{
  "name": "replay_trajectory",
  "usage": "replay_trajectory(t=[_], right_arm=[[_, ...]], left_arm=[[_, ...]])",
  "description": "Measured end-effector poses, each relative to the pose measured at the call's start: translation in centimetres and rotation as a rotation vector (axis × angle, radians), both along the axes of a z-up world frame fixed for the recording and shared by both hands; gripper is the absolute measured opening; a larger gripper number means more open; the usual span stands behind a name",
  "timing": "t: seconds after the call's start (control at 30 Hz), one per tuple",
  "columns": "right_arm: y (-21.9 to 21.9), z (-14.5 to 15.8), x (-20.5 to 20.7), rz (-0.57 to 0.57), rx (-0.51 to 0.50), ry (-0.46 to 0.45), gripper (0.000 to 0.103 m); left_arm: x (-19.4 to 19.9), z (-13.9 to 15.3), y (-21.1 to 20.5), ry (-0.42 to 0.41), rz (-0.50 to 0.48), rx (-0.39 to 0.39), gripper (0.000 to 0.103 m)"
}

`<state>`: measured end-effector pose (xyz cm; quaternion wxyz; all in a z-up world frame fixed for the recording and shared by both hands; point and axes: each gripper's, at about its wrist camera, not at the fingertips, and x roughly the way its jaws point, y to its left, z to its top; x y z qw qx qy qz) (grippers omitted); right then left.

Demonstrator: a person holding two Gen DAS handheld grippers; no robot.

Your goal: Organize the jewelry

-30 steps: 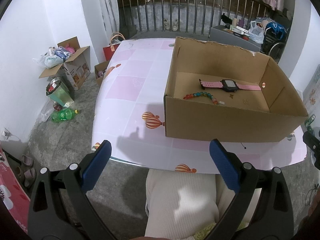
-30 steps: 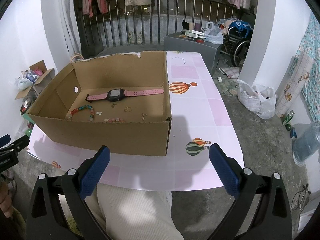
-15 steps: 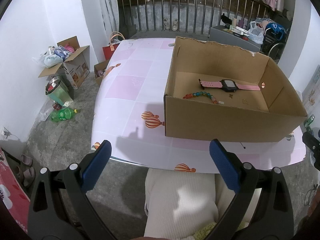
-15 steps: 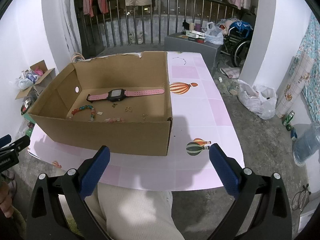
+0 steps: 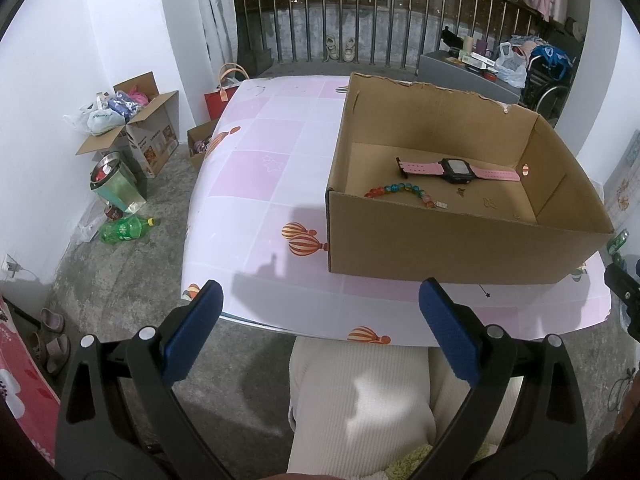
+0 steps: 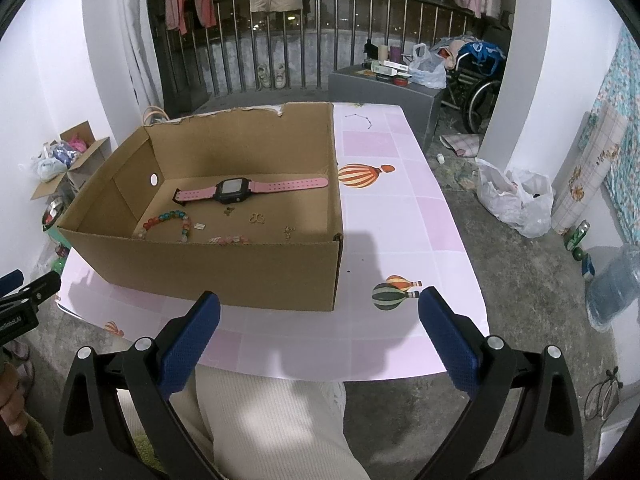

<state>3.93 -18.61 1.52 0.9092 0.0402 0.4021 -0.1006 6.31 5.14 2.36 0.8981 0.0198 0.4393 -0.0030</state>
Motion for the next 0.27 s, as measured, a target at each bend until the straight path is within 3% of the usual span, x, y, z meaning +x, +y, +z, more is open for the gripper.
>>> replay_trajectory(t=[0.27], right_arm=[[-0.03, 0.00, 0.01, 0.000, 0.000, 0.001, 0.097]], left_arm=[[0.04, 0.00, 0.07, 0.000, -0.001, -0.002, 0.095]])
